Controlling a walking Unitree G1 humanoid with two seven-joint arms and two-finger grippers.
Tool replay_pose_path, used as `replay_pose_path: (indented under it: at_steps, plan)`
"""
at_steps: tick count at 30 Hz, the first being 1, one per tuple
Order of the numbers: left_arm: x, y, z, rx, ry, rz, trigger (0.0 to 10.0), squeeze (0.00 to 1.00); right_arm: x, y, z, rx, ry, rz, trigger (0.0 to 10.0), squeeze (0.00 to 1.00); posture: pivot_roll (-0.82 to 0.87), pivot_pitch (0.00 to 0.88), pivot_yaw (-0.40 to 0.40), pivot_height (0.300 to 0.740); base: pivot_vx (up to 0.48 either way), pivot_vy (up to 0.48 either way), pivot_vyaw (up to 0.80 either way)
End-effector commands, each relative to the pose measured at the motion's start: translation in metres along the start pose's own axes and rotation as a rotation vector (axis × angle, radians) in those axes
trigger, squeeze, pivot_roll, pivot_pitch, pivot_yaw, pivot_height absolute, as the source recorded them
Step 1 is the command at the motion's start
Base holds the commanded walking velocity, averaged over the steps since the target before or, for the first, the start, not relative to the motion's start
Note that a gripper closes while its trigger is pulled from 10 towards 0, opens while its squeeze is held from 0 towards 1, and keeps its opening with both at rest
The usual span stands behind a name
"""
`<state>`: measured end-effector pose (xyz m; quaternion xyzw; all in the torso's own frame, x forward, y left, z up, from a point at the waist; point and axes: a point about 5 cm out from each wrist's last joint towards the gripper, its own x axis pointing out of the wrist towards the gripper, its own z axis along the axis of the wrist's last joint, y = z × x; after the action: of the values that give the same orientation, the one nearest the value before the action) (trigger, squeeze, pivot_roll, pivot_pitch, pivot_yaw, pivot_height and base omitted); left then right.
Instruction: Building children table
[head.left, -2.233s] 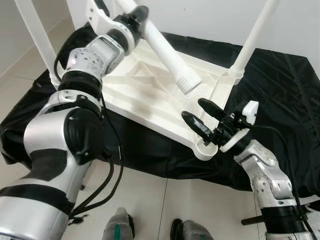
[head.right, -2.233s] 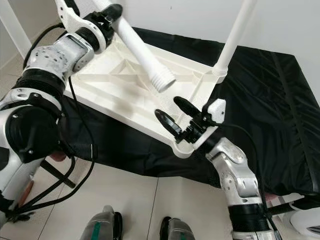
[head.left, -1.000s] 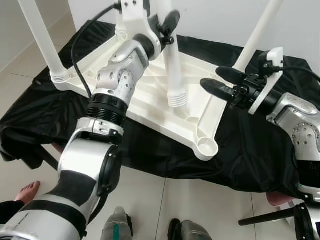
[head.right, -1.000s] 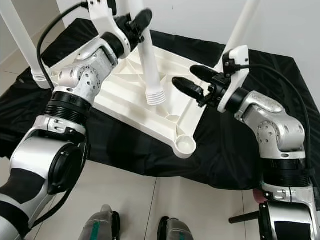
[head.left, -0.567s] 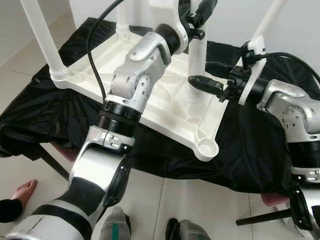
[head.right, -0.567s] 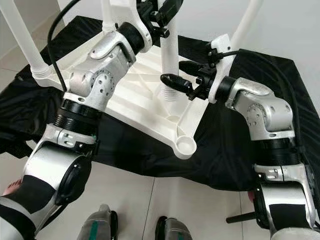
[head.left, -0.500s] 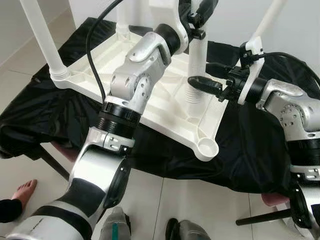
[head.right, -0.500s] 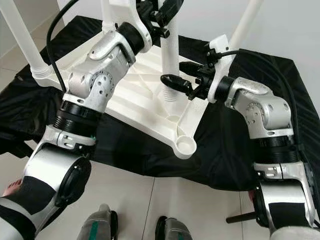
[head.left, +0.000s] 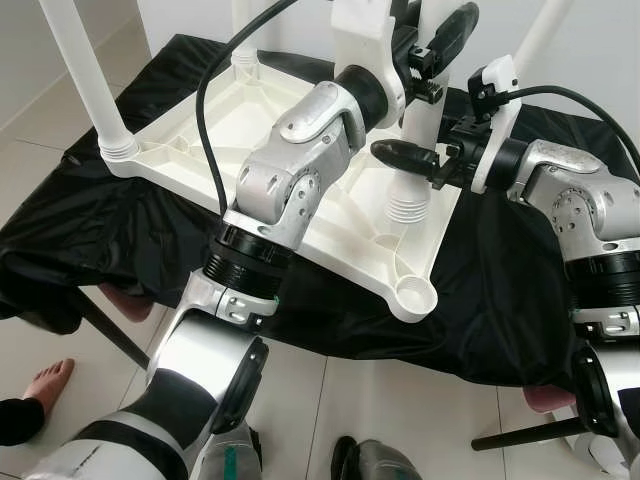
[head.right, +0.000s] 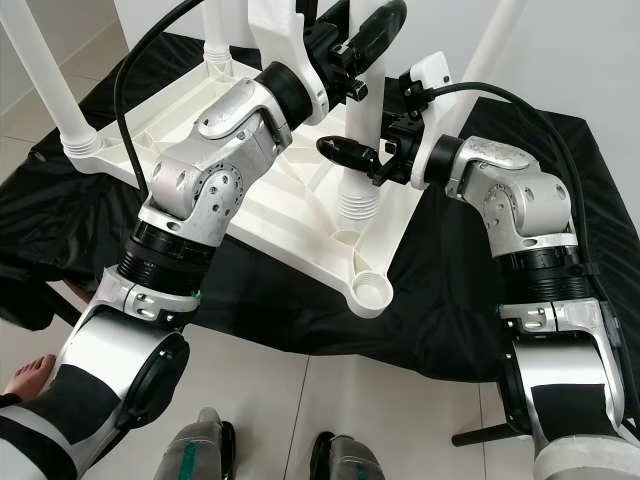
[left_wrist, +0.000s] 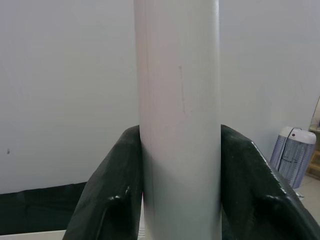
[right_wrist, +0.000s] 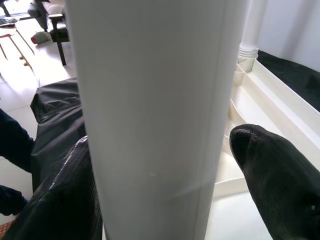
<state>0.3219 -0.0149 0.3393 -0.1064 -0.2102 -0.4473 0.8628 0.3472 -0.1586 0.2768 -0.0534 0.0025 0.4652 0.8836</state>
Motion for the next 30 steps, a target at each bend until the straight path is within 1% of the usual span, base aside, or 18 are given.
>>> replay_pose_path:
  at_steps: [1, 2, 3, 4, 5, 6, 8, 9, 10, 11, 12, 13, 15, 16, 22, 25, 26, 30]
  plan:
    - [0.000, -0.010, -0.002, 0.021, 0.009, -0.087, 10.0, 0.00, 0.000, -0.002, 0.008, -0.025, -0.013, 0.007, 5.7, 0.00, 0.06, 0.066, -0.091, 0.740, 0.000, 0.000, 0.00]
    - [0.000, -0.010, -0.002, 0.023, 0.011, -0.088, 10.0, 0.00, -0.001, -0.002, 0.008, -0.025, -0.013, 0.008, 4.7, 0.00, 0.05, 0.066, -0.091, 0.740, 0.000, 0.000, 0.00]
    - [-0.001, -0.011, -0.002, 0.024, 0.012, -0.089, 10.0, 0.00, -0.002, -0.003, 0.009, -0.026, -0.012, 0.009, 4.7, 0.00, 0.05, 0.066, -0.091, 0.740, 0.000, 0.000, 0.00]
    - [-0.001, -0.011, -0.003, 0.025, 0.014, -0.090, 10.0, 0.00, -0.002, -0.004, 0.008, -0.026, -0.009, 0.006, 1.9, 0.00, 0.05, 0.067, -0.090, 0.740, 0.000, 0.000, 0.00]
    - [-0.001, -0.011, -0.003, 0.025, 0.014, -0.090, 10.0, 0.00, -0.002, -0.004, 0.008, -0.026, -0.009, 0.006, 1.9, 0.00, 0.05, 0.067, -0.090, 0.740, 0.000, 0.000, 0.00]
    - [-0.001, -0.011, -0.003, 0.026, 0.015, -0.091, 10.0, 0.00, -0.003, -0.004, 0.008, -0.026, -0.007, 0.005, 2.5, 0.00, 0.05, 0.066, -0.090, 0.740, 0.000, 0.000, 0.00]
    - [-0.001, -0.012, -0.003, 0.025, 0.016, -0.092, 10.0, 0.00, -0.003, -0.004, 0.008, -0.028, -0.008, 0.007, 2.4, 0.00, 0.05, 0.067, -0.090, 0.740, 0.000, 0.000, 0.00]
    - [-0.001, -0.012, -0.004, 0.027, 0.020, -0.093, 10.0, 0.00, -0.003, -0.005, 0.009, -0.029, -0.010, 0.006, 3.7, 0.00, 0.05, 0.067, -0.089, 0.740, 0.000, 0.000, 0.00]
    - [-0.001, -0.012, -0.004, 0.027, 0.020, -0.093, 10.0, 0.00, -0.003, -0.005, 0.009, -0.029, -0.010, 0.006, 3.7, 0.00, 0.05, 0.067, -0.089, 0.740, 0.000, 0.000, 0.00]
    - [-0.001, -0.013, -0.005, 0.027, 0.021, -0.095, 10.0, 0.00, -0.003, -0.005, 0.009, -0.029, -0.011, 0.007, 4.4, 0.00, 0.05, 0.067, -0.088, 0.740, 0.000, 0.000, 0.00]
    - [-0.001, -0.013, -0.005, 0.027, 0.023, -0.096, 10.0, 0.00, -0.004, -0.005, 0.010, -0.029, -0.011, 0.007, 4.4, 0.00, 0.05, 0.067, -0.088, 0.740, 0.000, 0.000, 0.00]
    - [-0.001, -0.014, -0.006, 0.028, 0.023, -0.098, 10.0, 0.00, -0.004, -0.005, 0.009, -0.024, -0.005, 0.006, 9.8, 0.00, 0.05, 0.068, -0.090, 0.740, 0.000, 0.000, 0.00]
    - [-0.001, -0.014, -0.006, 0.028, 0.023, -0.098, 10.0, 0.00, -0.004, -0.005, 0.009, -0.024, -0.005, 0.006, 9.8, 0.00, 0.05, 0.068, -0.090, 0.740, 0.000, 0.000, 0.00]
    - [-0.001, -0.014, -0.006, 0.028, 0.023, -0.099, 10.0, 0.00, -0.004, -0.005, 0.009, -0.020, -0.001, 0.006, 10.0, 0.00, 0.05, 0.068, -0.090, 0.740, 0.000, 0.000, 0.00]
    - [0.000, -0.017, -0.005, 0.031, 0.020, -0.109, 10.0, 0.00, -0.005, -0.005, 0.000, -0.015, 0.043, 0.017, 10.0, 0.00, 0.05, 0.070, -0.091, 0.740, 0.000, 0.000, 0.00]
    - [0.001, -0.019, -0.005, 0.034, 0.017, -0.117, 10.0, 0.00, -0.005, -0.004, -0.005, -0.036, 0.076, 0.034, 10.0, 0.00, 0.05, 0.070, -0.090, 0.740, 0.000, 0.000, 0.00]
    - [0.001, -0.019, -0.004, 0.034, 0.017, -0.121, 10.0, 0.00, -0.005, -0.004, -0.007, -0.029, 0.084, 0.033, 10.0, 0.00, 0.05, 0.071, -0.090, 0.740, 0.000, 0.000, 0.00]
    - [0.002, -0.021, -0.004, 0.039, 0.017, -0.128, 10.0, 0.00, -0.005, -0.003, -0.008, -0.025, 0.091, 0.037, 10.0, 0.00, 0.05, 0.071, -0.091, 0.740, 0.000, 0.000, 0.00]
